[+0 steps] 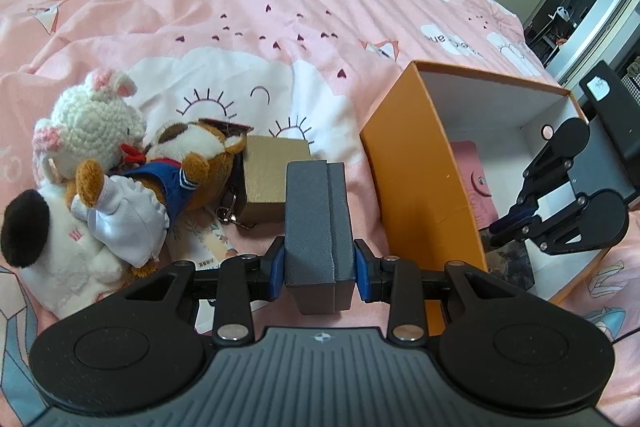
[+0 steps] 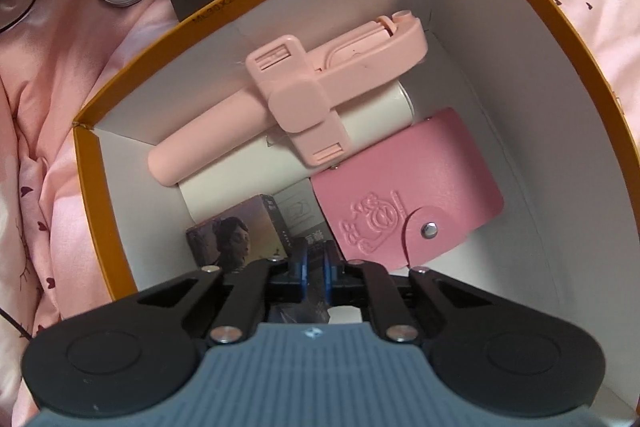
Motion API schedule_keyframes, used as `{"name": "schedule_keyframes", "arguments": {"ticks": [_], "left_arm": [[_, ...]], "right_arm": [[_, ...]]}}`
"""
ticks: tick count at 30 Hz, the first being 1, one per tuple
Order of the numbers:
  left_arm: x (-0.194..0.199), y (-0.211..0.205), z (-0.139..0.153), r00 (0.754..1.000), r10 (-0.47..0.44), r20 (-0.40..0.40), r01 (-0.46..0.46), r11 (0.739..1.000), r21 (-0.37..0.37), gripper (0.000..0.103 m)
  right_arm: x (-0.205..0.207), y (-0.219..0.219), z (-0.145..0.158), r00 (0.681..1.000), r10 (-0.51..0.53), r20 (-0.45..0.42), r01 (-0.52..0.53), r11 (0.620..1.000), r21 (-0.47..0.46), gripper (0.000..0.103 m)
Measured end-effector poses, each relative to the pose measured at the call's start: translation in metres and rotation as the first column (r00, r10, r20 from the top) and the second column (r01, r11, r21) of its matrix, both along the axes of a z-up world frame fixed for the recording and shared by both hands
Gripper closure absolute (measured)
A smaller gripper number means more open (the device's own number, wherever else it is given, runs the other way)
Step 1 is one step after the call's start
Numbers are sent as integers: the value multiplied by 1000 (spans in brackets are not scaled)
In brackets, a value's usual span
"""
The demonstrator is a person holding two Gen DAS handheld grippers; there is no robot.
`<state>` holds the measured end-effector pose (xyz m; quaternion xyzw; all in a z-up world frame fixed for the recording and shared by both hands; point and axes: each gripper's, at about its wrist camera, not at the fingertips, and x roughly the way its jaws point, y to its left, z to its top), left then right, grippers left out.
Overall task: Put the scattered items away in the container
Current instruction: 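Open the right gripper to release the card while left lifts the black square box, then carry the black square box over the shoebox with the left gripper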
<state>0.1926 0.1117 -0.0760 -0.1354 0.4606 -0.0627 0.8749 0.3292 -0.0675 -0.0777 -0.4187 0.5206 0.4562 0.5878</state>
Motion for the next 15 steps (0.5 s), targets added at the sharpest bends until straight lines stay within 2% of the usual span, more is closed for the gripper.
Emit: {"name": "schedule_keyframes", "arguments": {"ticks": [3,8,12,14,15], "left_arm": [[-4,0,13,999,8,33,-7,1000,-4,64],[-11,-10,46,993,-10,120,6,999,33,64],[-16,-38,75,972,-105,209,78,988,133,64],[-15,-57,84,955,-177,238,132,972,194,64],[-14,-68,87,946,-214,244,160,961,225,64]], "right_arm": [[-3,-5,12,998,3,56,-6,999,47,89],[-14,-20,42,986,-125,112,105,979,172,88],[-14,-39,80,955,-247,162,204,949,241,80],[-10,-48,92,931,-323,171,275,927,254,80],[-7,-55,89,911,-379,164,331,908,256,80]]}}
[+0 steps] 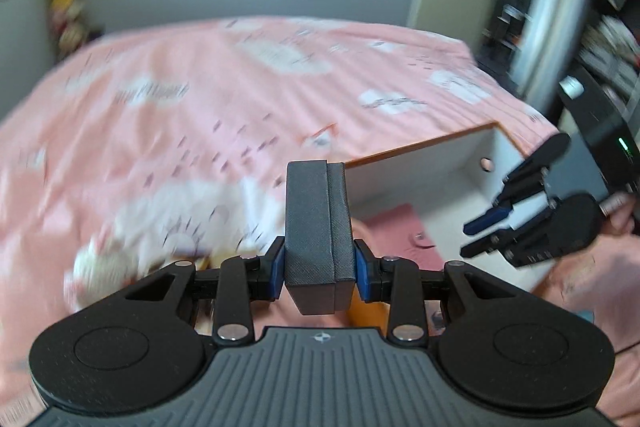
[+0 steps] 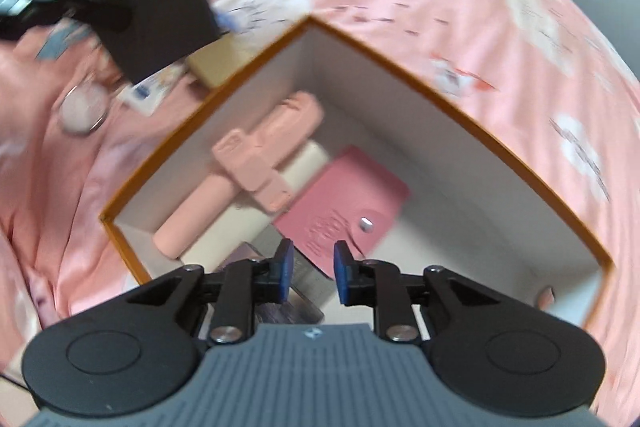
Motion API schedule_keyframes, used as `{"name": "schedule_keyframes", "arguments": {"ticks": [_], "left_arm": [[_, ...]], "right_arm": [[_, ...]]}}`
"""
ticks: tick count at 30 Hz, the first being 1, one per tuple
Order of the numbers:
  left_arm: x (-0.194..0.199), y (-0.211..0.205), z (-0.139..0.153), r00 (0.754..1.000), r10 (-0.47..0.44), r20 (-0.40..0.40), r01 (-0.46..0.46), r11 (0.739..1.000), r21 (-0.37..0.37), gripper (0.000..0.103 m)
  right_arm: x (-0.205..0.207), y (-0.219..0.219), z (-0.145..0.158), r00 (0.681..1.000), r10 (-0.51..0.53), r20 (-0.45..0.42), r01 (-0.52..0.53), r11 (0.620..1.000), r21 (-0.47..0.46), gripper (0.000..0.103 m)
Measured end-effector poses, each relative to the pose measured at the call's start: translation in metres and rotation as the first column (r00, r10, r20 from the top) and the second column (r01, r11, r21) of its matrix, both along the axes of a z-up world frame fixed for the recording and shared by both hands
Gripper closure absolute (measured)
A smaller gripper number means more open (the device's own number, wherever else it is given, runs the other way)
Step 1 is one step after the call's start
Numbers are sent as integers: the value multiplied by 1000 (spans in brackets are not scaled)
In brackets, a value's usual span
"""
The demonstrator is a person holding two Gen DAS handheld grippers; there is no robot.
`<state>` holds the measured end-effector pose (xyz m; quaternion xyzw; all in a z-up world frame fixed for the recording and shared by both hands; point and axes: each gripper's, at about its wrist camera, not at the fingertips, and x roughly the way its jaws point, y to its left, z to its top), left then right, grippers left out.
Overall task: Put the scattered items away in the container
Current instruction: 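Carry the black square box over the shoebox with the left gripper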
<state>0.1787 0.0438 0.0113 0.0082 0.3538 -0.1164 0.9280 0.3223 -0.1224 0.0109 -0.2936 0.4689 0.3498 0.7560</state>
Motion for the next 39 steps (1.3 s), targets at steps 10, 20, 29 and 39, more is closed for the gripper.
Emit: {"name": "schedule_keyframes", "arguments": {"ticks": [10,20,29,39], "left_arm": [[16,-107,-21,947,-319,37,291,900,325,64],[33,-177,-93,820,-572,-11,438,615,655,64],[29,-193,-140,754,-656,-42,444,461,768,64],[46,-186,-146,760,-637,-128,543,514,664,59]], "right_arm": [[17,-61,-4,895,-424,-142,437,896,82,69],[22,-81,-30,877,-454,-158,469,879,79,64],[25,-82,-42,907,-382,-178,400,913,77,61],[24,-78,-44,913,-367,-176,383,922,63,58]]}}
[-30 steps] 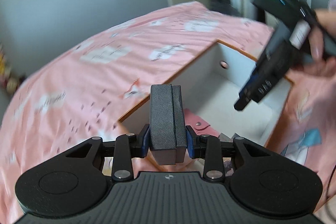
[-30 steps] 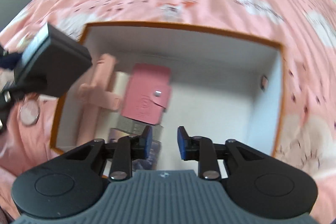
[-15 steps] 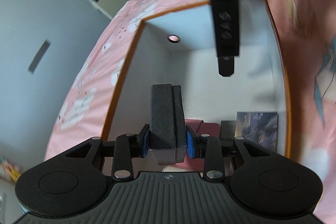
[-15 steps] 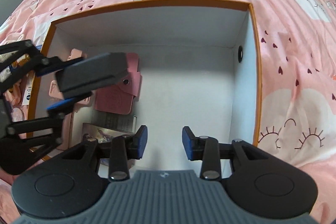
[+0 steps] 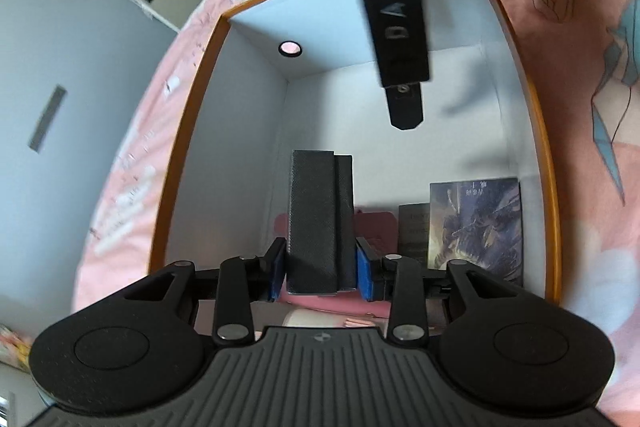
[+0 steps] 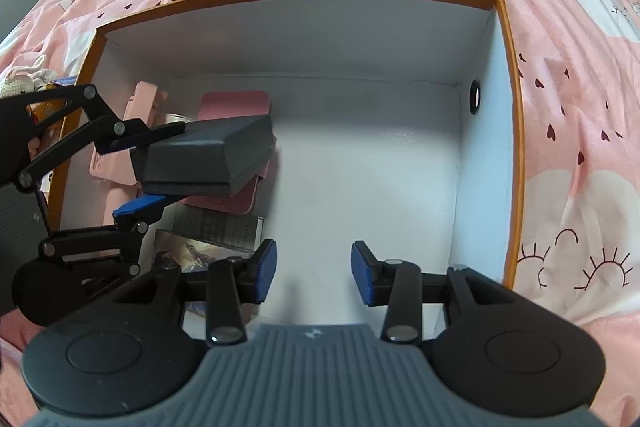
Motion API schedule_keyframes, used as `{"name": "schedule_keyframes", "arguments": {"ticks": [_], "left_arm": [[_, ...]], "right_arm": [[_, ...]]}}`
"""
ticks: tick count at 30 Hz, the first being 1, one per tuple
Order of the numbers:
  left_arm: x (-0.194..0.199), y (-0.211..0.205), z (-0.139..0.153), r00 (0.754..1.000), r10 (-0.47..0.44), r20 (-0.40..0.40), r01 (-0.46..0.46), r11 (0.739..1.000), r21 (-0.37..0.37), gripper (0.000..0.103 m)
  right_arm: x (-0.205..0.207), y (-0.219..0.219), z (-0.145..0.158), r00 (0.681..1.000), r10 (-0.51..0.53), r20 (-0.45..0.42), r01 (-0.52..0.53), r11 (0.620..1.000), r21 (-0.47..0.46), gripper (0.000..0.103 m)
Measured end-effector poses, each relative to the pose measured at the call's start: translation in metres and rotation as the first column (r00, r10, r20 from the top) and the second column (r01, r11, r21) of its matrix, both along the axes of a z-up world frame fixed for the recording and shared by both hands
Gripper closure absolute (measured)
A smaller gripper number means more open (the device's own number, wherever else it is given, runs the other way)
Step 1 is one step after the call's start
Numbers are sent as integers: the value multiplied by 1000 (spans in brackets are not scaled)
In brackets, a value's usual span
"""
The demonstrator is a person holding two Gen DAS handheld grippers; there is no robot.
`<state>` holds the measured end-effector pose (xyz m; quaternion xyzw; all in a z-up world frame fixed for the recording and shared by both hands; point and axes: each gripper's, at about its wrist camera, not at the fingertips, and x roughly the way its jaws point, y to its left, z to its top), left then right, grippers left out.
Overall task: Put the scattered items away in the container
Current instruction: 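Carry the black square box over the shoebox with the left gripper, then lower the black box into the shoebox with the left gripper while right presses it down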
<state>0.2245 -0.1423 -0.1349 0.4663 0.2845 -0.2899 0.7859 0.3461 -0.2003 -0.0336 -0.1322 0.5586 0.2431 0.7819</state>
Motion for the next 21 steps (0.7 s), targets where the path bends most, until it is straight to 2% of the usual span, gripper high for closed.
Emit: {"name": "schedule_keyframes", "arguments": {"ticks": [3,7,13,17,21], "left_arm": [[5,3,2,998,8,-58,-10,999,-35,52],[8,7,6,994,19,-105,-24,999,-46,44],[12,17,15,986,31,-165,-40,998,-50,43],[16,26,26,965,70,-253,-97,991,-96,43],[24,39,35,926,113,-362,-178,972,-154,43]], "right_arm": [[-1,1,-1,1000,4,-1,-4,1000,-3,58],[-4,2,-1,1000,18,-5,-18,1000,-1,58],[0,3,1,999,8,-53,-4,998,62,58],[2,8,4,997,-2,-73,9,996,93,59],[3,12,6,997,-11,-82,20,993,113,59]]}}
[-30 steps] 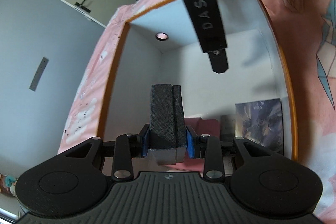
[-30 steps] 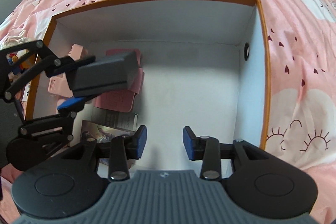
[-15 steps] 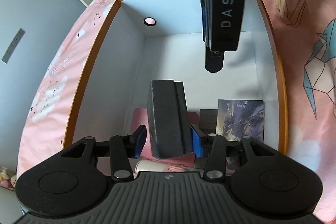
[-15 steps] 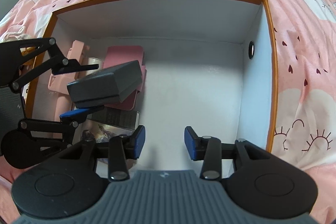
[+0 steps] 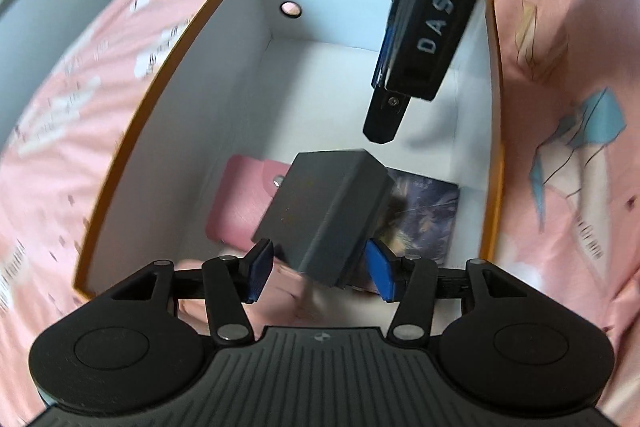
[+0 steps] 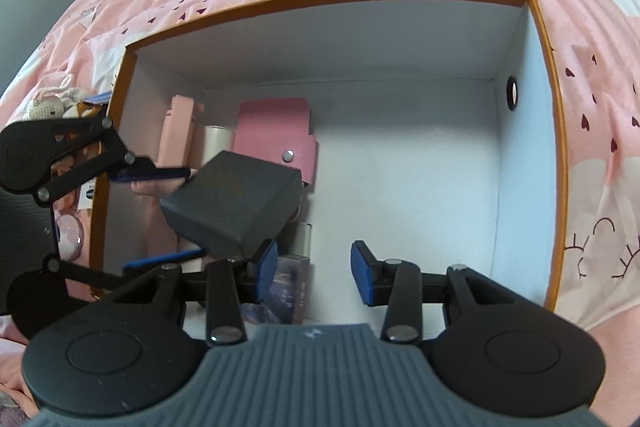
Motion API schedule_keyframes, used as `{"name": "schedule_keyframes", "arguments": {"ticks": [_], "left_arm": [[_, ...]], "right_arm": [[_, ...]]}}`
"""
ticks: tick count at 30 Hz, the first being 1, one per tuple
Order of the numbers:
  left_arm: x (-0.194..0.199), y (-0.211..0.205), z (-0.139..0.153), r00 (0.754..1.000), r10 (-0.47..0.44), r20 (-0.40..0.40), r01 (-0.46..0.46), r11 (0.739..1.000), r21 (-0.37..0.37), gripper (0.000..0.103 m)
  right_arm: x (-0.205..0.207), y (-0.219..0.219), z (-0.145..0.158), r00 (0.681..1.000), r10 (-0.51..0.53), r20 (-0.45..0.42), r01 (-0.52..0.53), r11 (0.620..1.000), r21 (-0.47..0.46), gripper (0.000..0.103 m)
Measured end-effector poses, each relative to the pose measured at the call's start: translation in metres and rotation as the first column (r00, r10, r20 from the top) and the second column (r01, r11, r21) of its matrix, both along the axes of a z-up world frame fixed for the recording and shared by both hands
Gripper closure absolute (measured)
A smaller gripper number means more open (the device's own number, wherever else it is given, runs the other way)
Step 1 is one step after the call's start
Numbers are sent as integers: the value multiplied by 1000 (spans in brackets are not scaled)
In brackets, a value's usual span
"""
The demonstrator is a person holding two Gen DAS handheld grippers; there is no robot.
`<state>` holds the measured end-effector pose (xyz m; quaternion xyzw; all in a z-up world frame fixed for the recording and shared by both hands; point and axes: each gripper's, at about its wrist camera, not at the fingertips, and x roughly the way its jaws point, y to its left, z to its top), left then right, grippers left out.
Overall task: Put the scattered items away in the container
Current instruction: 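Lower the black box into the shoebox with the left gripper while right presses it down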
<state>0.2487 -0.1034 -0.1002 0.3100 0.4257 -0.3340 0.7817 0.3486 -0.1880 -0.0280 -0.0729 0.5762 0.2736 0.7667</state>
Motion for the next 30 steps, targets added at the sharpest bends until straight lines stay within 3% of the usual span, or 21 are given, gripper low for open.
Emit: {"name": "schedule_keyframes", "arguments": {"ticks": [4,13,21,30], "left_arm": [[8,12,3,995,59,-82,-63,997,-46,43],[20,18,-12,978,123,-169,-135,989,-60,48],[27,24,-17,972,136,-192,-156,983,-93,55],[25,31,-13,983,150,-106,-161,981,-103,56]], "right_arm": [[3,4,0,1000,-3,-28,4,999,37,59],[15,12,-25,989,-44,-139,59,993,102,59],[24,17,-40,974,-57,-221,97,980,174,58],[15,31,-19,997,22,-70,-12,989,149,60]]}}
